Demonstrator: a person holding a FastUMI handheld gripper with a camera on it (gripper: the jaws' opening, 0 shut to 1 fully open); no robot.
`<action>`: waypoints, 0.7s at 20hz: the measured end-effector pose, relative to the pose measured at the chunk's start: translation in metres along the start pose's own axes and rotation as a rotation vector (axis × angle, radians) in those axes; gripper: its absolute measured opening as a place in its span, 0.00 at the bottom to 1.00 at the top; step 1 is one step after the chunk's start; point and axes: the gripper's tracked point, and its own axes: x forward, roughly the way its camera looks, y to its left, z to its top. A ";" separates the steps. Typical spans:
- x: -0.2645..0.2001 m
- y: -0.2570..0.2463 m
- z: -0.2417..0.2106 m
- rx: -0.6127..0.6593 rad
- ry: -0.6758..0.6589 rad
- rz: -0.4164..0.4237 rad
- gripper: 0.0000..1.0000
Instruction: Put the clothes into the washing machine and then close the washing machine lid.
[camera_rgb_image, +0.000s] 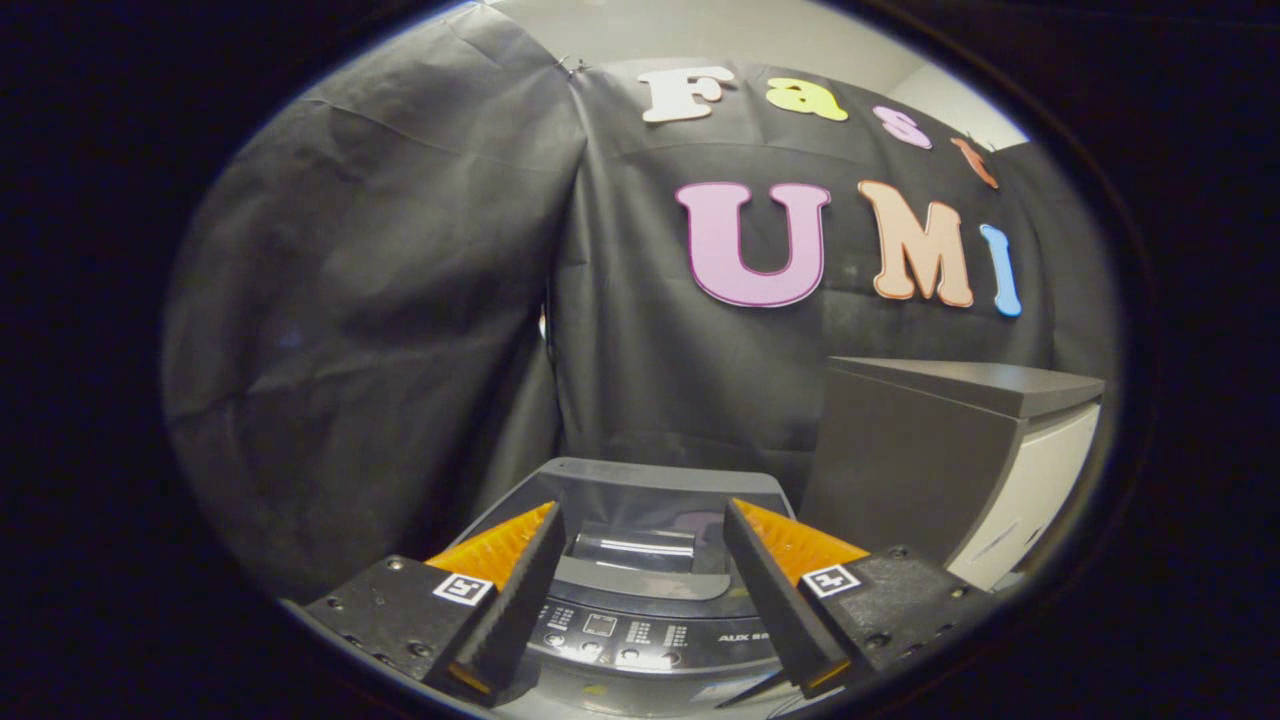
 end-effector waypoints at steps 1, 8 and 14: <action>-0.006 0.001 0.003 0.006 0.001 0.004 0.97; -0.040 -0.016 0.024 -0.016 -0.021 -0.003 0.96; -0.082 -0.044 0.051 -0.081 -0.076 -0.029 0.97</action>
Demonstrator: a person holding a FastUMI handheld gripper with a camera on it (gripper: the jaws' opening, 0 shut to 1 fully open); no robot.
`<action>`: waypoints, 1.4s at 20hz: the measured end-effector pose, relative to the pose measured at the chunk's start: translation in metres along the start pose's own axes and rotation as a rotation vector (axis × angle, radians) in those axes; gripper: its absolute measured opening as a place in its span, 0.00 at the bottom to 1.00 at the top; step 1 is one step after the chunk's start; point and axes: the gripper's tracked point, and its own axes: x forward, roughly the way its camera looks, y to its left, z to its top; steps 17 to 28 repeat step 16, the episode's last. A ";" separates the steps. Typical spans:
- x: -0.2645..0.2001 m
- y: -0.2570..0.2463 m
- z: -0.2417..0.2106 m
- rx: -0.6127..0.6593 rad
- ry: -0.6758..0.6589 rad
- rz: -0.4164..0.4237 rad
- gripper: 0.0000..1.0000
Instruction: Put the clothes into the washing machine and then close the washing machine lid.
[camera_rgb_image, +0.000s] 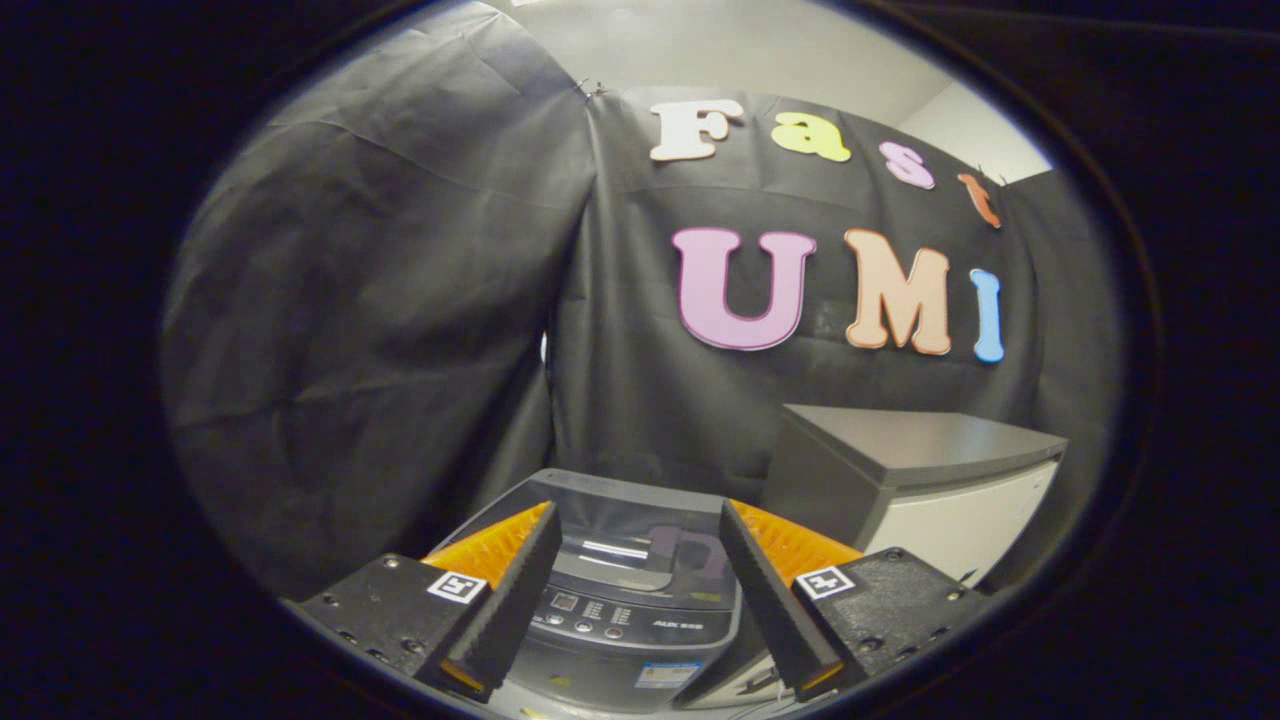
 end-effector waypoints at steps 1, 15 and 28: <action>-0.007 -0.005 0.004 -0.007 -0.010 -0.011 0.97; -0.104 -0.081 0.024 0.071 -0.074 -0.095 0.97; -0.109 -0.089 0.024 0.078 -0.075 -0.115 0.97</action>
